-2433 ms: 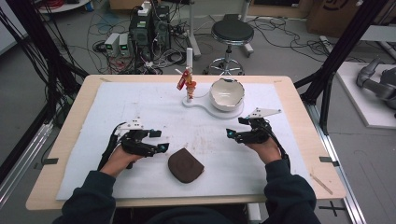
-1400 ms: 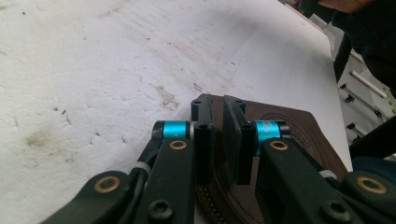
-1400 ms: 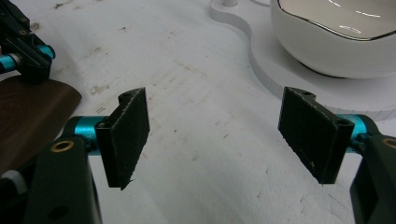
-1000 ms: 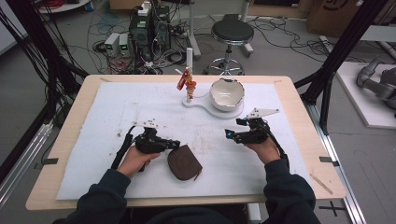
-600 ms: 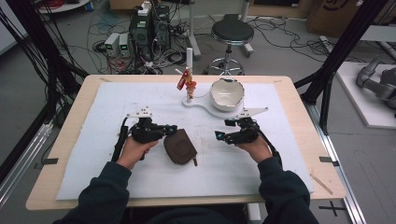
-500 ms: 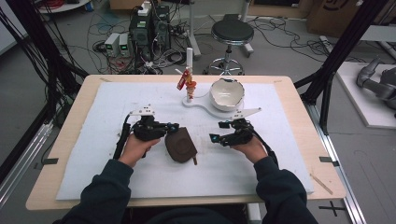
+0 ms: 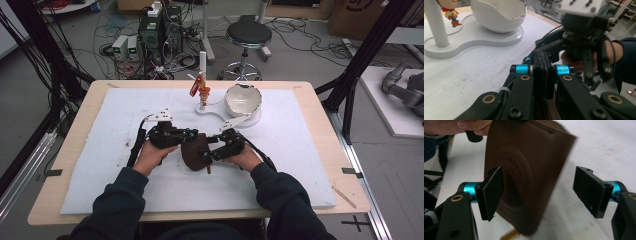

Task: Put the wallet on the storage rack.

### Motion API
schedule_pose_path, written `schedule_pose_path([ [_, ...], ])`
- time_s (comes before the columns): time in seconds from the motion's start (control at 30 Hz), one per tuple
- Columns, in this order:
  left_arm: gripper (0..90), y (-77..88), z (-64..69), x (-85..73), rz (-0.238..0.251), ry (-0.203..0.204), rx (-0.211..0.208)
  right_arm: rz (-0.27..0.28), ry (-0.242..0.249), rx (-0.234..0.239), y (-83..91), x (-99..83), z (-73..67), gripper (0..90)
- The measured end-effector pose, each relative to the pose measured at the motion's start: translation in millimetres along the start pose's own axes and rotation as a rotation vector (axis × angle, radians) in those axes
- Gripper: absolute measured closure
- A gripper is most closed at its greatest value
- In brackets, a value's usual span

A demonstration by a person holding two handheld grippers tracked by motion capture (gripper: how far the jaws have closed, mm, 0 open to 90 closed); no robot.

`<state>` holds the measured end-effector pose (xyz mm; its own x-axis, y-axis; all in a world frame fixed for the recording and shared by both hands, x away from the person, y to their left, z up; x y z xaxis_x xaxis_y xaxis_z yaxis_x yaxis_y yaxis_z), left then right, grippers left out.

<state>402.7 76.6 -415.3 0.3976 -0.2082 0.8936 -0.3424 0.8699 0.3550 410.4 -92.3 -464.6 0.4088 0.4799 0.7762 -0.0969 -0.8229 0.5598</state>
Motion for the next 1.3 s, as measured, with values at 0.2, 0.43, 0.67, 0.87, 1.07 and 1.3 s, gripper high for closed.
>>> schedule_pose_path([
  [0.2,87.8,3.6,-1.9,1.0,0.009,0.008,-0.006,-0.006,-0.024,0.111,-5.8,-0.1,-0.6,43.7],
  [0.43,58.1,41.3,-18.5,13.4,0.142,0.013,0.130,0.002,-0.056,0.177,4.3,1.1,-1.9,59.8],
  [0.67,40.1,86.0,-41.5,-3.4,0.158,0.019,0.278,0.054,-0.037,0.126,20.9,6.6,1.4,64.3],
  [0.87,27.4,105.7,-57.1,-19.5,0.122,0.088,0.349,0.163,-0.036,0.012,51.0,13.6,14.0,64.6],
  [1.07,26.5,112.3,-64.0,-28.0,0.149,0.082,0.372,0.211,0.000,-0.113,81.4,22.8,21.8,64.7],
  [1.3,26.7,113.6,-70.7,-33.9,0.184,0.050,0.363,0.249,0.032,-0.245,115.3,37.5,35.9,64.6],
])
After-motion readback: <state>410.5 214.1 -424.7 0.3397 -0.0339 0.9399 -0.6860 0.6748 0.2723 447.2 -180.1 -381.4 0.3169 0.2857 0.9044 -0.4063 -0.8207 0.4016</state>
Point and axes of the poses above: each handheld gripper's, and its own axes: y roughly backward along the jaws, x roughly out of its top, z roughly to its right, the point moved 5 cm from there along -y, roughly forward along the jaws, and after that the axes turned 2 degrees about -z, right-handed, at the moved point
